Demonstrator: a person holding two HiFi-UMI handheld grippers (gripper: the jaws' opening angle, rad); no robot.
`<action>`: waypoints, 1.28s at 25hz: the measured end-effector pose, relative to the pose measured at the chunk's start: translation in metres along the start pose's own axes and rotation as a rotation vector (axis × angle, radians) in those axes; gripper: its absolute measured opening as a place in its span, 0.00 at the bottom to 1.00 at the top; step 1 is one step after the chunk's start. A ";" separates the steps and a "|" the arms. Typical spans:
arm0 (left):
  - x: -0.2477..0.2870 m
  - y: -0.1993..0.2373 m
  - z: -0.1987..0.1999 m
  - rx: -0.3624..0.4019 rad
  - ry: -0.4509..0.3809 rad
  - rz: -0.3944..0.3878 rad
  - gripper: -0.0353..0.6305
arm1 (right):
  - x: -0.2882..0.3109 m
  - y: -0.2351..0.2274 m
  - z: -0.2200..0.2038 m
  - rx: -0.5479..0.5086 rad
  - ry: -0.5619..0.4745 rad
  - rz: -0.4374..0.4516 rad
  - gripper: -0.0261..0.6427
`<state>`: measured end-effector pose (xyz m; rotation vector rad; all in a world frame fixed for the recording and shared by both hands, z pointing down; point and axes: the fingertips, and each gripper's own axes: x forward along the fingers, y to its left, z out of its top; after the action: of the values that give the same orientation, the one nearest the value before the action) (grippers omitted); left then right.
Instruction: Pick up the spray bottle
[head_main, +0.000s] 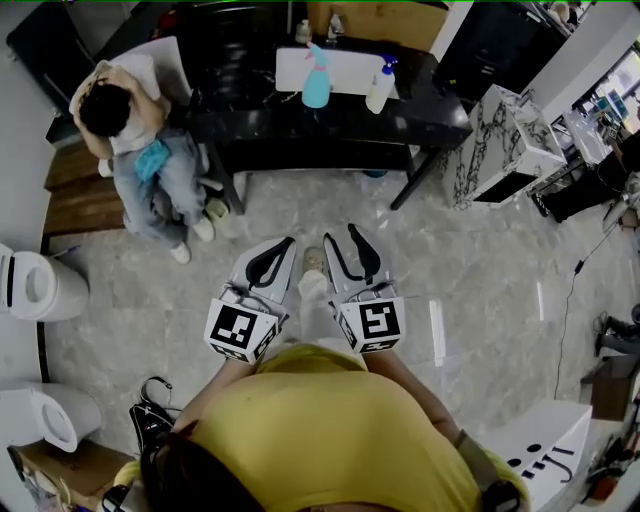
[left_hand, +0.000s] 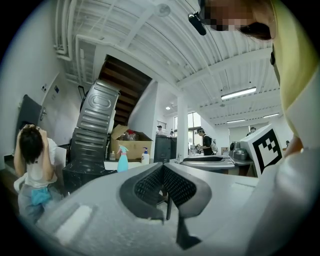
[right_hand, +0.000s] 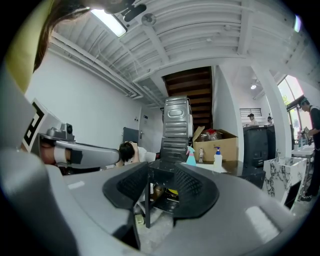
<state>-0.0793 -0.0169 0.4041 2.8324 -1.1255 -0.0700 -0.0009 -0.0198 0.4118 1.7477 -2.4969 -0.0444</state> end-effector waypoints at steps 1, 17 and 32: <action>0.010 0.007 -0.001 0.003 -0.001 0.002 0.06 | 0.011 -0.007 -0.001 0.002 -0.003 0.002 0.29; 0.226 0.136 0.021 0.037 -0.017 0.073 0.06 | 0.234 -0.146 -0.001 -0.015 0.007 0.133 0.36; 0.331 0.220 0.011 0.004 0.003 0.103 0.06 | 0.352 -0.202 -0.042 -0.003 0.097 0.193 0.40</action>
<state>0.0108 -0.4040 0.4128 2.7720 -1.2696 -0.0564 0.0726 -0.4183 0.4589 1.4621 -2.5788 0.0494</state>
